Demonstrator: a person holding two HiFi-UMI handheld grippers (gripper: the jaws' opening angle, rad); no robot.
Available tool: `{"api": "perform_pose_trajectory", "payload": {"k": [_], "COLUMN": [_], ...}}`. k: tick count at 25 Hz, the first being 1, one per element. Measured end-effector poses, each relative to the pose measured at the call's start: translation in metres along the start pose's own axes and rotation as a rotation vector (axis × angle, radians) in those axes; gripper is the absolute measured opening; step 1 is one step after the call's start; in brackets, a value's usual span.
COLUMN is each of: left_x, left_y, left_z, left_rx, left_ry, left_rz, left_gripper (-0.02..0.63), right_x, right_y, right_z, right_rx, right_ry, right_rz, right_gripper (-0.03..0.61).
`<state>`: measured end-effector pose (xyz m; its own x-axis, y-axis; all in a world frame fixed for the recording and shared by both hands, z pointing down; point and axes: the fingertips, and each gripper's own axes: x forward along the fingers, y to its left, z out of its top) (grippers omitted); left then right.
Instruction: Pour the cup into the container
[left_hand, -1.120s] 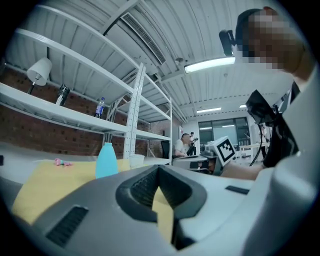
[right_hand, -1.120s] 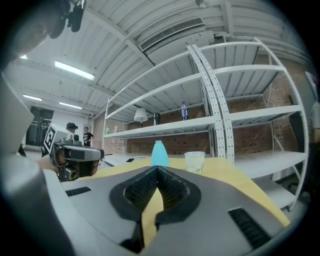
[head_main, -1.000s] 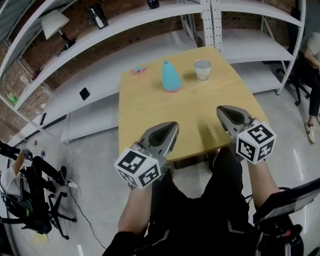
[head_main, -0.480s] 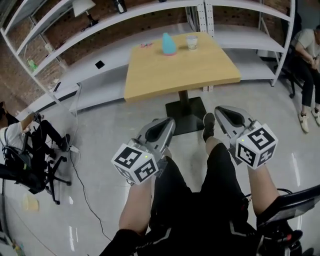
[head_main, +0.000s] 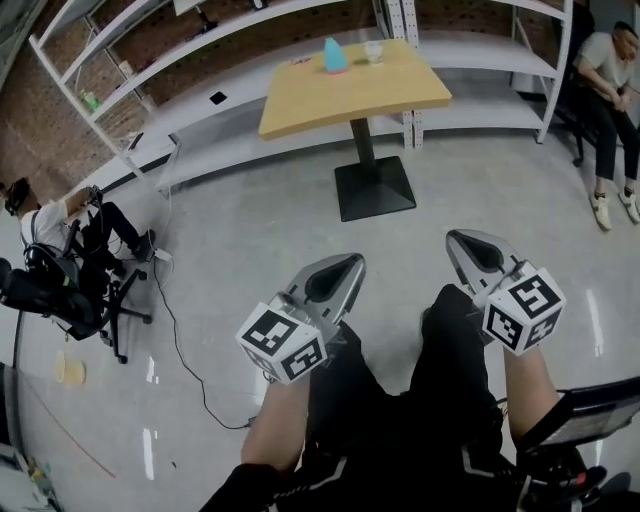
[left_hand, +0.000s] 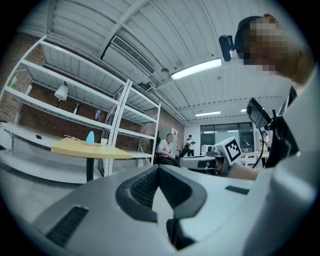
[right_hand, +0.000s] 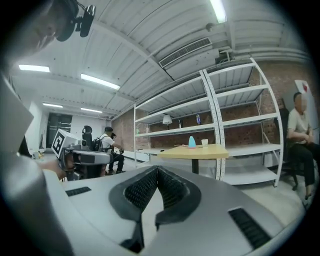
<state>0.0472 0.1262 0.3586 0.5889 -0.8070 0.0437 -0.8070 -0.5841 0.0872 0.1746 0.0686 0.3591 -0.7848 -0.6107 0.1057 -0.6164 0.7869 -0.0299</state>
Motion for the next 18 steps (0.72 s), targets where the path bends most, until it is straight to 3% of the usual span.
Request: {"api": "perform_pose_trajectory", "payload": {"k": [4, 7, 12, 18], "left_x": [-0.043, -0.067, -0.133, -0.205], "left_y": [-0.057, -0.118, -0.225, -0.330], "left_z": [-0.014, -0.024, -0.039, -0.041], "left_rx": [0.007, -0.035, -0.004, -0.011], "left_ry": [0.037, 0.034, 0.064, 0.029], "left_rz": [0.044, 0.032, 0.040, 0.077], "left_gripper": [0.000, 0.000, 0.000, 0.000], "right_x": [-0.053, -0.111, -0.207, -0.322], "right_y": [0.037, 0.061, 0.128, 0.190], "right_z": [-0.008, -0.014, -0.036, -0.039], "right_rx": [0.013, 0.020, 0.034, 0.037], "right_ry": [-0.001, 0.007, 0.015, -0.014], "right_rz": [0.020, 0.023, 0.067, 0.071], "right_gripper": [0.002, 0.002, 0.002, 0.002]}}
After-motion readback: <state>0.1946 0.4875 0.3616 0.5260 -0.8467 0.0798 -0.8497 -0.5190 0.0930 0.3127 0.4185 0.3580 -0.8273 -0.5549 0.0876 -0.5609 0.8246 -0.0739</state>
